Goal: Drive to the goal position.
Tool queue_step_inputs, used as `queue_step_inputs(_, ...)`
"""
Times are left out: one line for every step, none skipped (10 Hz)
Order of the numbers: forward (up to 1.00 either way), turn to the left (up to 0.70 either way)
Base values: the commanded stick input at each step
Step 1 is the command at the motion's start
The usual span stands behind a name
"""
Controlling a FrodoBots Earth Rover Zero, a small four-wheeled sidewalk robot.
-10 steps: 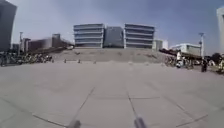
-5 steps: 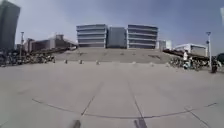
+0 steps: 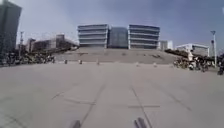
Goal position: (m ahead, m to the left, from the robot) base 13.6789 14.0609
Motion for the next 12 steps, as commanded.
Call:
queue_step_inputs(1.00,0.00)
queue_step_inputs(1.00,0.00)
queue_step_inputs(1.00,0.00)
queue_step_inputs(1.00,-0.02)
queue_step_inputs(1.00,-0.25)
queue_step_inputs(1.00,-0.32)
queue_step_inputs(1.00,-0.17)
queue_step_inputs(1.00,-0.02)
queue_step_inputs(1.00,0.00)
queue_step_inputs(1.00,0.00)
queue_step_inputs(1.00,0.00)
queue_step_inputs(1.00,-0.15)
